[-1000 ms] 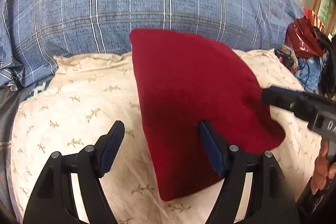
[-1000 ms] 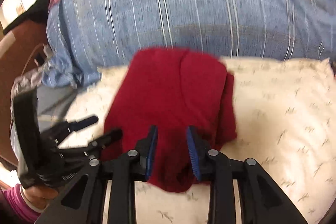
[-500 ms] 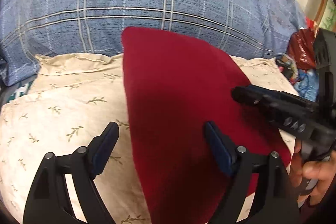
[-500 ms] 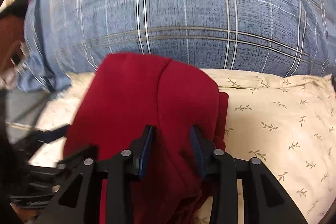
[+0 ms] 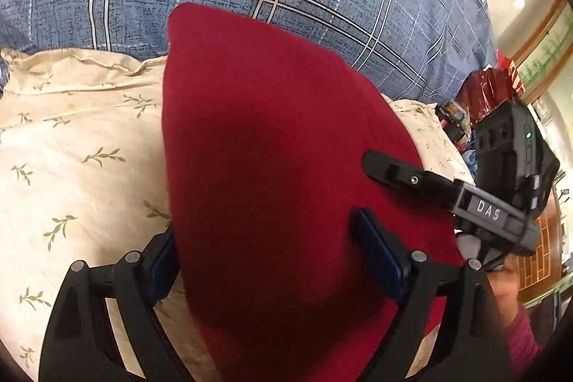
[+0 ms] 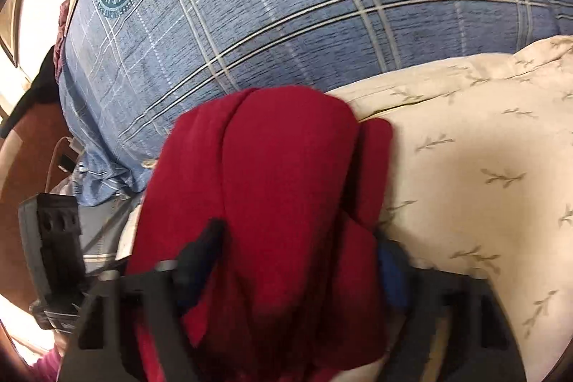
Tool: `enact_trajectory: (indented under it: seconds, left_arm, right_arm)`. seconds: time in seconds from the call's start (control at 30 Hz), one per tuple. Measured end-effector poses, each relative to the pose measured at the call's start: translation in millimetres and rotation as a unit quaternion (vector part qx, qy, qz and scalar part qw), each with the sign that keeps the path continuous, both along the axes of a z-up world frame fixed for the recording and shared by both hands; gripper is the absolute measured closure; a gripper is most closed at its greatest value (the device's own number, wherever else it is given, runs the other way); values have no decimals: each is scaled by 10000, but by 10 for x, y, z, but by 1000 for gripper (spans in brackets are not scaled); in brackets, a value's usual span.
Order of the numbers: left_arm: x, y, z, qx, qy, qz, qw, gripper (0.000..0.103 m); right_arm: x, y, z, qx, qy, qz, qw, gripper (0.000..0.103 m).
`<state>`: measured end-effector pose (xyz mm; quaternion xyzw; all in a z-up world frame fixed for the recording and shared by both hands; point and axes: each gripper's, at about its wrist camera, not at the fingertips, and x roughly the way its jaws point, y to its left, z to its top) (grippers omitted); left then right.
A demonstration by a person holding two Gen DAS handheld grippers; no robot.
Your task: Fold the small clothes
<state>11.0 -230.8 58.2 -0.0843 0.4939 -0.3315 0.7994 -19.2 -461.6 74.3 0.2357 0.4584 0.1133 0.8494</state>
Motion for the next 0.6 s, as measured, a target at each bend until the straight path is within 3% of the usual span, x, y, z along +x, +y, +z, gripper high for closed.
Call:
enact_trajectory:
  seconds: [0.07, 0.13, 0.17, 0.27, 0.4, 0.47, 0.53, 0.6]
  left_arm:
    - [-41, 11, 53, -55, -37, -4, 10000, 28]
    - [-91, 61, 166, -107, -115, -34, 9999, 47]
    - [-126, 104, 231, -153, -105, -56, 9998, 49]
    - [-307, 306, 445, -280, -71, -52, 9996, 50]
    - [-630, 596, 622, 97, -239, -60, 9997, 49]
    - [-752, 761, 600, 240, -273, 88, 9993, 49]
    - [-791, 807, 485, 499, -211, 205, 9983, 49]
    - [-799, 852, 329, 747, -41, 360, 9966, 45]
  right_arm:
    - [-9, 53, 84, -30, -1, 65, 10000, 55]
    - [-61, 87, 212, -44, -81, 137, 9999, 62]
    - [-83, 125, 274, 77, -112, 162, 9998, 63]
    - [-195, 265, 462, 426, -138, 289, 9986, 64]
    - [-404, 588, 594, 504, -109, 619, 9968, 64]
    - [-472, 723, 542, 530, -75, 742, 9958, 59]
    - [-472, 896, 411, 134, 82, 793, 9967, 49]
    - [-475, 993, 294, -375, 460, 682, 9959, 49]
